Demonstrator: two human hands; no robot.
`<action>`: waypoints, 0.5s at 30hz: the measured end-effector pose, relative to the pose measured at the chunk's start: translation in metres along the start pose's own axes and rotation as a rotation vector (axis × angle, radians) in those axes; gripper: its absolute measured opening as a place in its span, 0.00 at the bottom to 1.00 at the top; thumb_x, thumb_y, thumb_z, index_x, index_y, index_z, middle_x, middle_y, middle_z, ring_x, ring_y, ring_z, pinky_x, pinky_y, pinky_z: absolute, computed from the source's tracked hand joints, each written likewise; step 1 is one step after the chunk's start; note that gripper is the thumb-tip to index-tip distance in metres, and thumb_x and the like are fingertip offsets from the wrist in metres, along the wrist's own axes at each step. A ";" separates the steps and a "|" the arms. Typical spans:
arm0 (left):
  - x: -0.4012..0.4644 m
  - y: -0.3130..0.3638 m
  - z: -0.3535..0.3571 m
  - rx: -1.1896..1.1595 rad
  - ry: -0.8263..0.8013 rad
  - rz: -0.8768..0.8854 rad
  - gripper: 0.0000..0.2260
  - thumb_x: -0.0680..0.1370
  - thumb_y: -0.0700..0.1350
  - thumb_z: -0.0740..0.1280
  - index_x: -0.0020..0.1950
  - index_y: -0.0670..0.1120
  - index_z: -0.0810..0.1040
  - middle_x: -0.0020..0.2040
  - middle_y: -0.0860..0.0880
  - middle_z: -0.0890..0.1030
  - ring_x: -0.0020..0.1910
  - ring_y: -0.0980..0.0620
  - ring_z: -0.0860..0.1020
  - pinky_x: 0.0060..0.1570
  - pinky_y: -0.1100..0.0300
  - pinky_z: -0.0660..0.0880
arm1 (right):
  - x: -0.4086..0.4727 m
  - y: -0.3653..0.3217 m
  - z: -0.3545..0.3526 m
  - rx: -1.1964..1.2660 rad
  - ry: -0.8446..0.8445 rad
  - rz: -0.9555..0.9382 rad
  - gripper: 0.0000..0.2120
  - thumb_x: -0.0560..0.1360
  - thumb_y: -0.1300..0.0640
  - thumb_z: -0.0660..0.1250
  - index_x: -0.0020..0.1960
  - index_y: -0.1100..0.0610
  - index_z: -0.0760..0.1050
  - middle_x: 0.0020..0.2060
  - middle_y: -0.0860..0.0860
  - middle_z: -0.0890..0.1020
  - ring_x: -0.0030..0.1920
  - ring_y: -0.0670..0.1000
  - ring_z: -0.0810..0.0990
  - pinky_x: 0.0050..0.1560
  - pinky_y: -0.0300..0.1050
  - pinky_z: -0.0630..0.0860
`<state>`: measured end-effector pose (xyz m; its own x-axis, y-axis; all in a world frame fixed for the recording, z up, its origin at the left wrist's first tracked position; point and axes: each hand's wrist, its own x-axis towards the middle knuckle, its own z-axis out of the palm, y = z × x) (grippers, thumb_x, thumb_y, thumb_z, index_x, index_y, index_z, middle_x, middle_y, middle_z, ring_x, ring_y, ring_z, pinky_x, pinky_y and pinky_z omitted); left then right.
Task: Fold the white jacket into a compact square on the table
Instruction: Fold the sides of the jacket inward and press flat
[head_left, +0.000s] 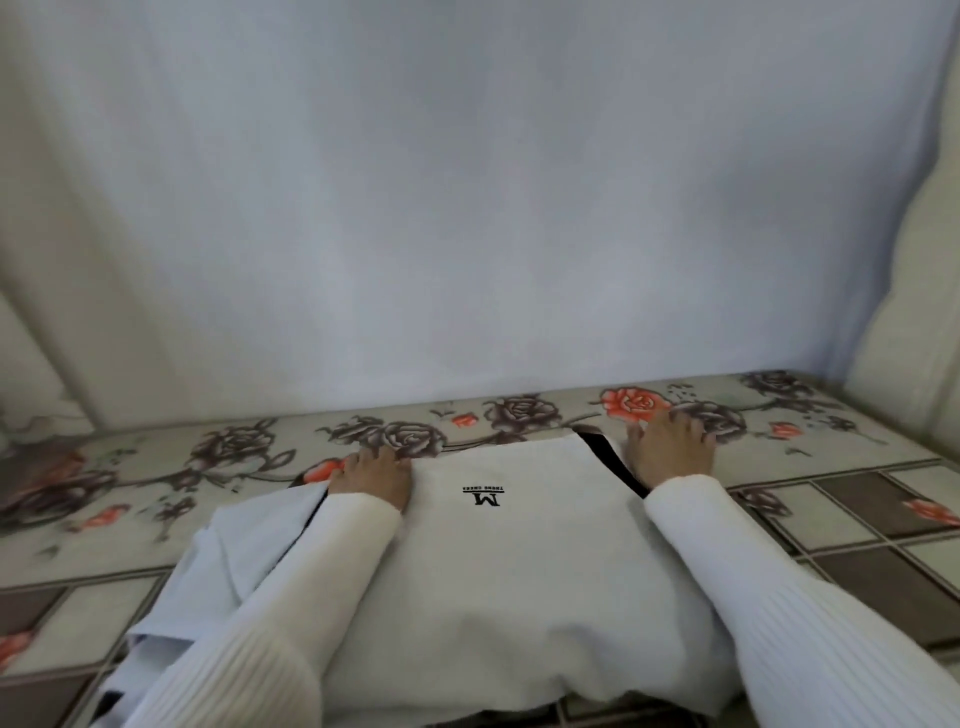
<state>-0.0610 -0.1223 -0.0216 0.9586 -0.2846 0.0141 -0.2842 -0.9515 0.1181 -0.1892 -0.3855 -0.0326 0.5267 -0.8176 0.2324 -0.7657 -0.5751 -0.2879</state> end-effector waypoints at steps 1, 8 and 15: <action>-0.003 -0.001 -0.006 -0.019 0.002 0.009 0.21 0.81 0.51 0.50 0.72 0.44 0.63 0.73 0.41 0.65 0.72 0.43 0.64 0.70 0.49 0.60 | -0.002 -0.010 -0.007 -0.006 0.024 -0.051 0.22 0.80 0.49 0.53 0.67 0.61 0.67 0.66 0.61 0.72 0.67 0.60 0.68 0.66 0.53 0.64; -0.025 0.003 -0.013 -0.104 -0.039 0.111 0.20 0.82 0.48 0.48 0.71 0.41 0.63 0.74 0.39 0.63 0.73 0.41 0.62 0.72 0.50 0.58 | -0.052 -0.106 -0.023 0.138 -0.245 -0.482 0.19 0.80 0.50 0.52 0.63 0.59 0.71 0.64 0.59 0.73 0.66 0.59 0.70 0.65 0.54 0.65; -0.047 -0.014 0.008 -0.121 0.056 0.122 0.21 0.82 0.49 0.48 0.76 0.47 0.57 0.78 0.46 0.56 0.77 0.48 0.54 0.75 0.53 0.51 | -0.108 -0.121 0.013 0.090 -0.270 -0.609 0.21 0.80 0.45 0.48 0.66 0.54 0.69 0.69 0.54 0.70 0.71 0.52 0.66 0.69 0.53 0.59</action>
<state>-0.1020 -0.0965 -0.0317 0.9178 -0.3867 0.0903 -0.3970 -0.8883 0.2307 -0.1488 -0.2276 -0.0347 0.9377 -0.3175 0.1408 -0.2749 -0.9263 -0.2576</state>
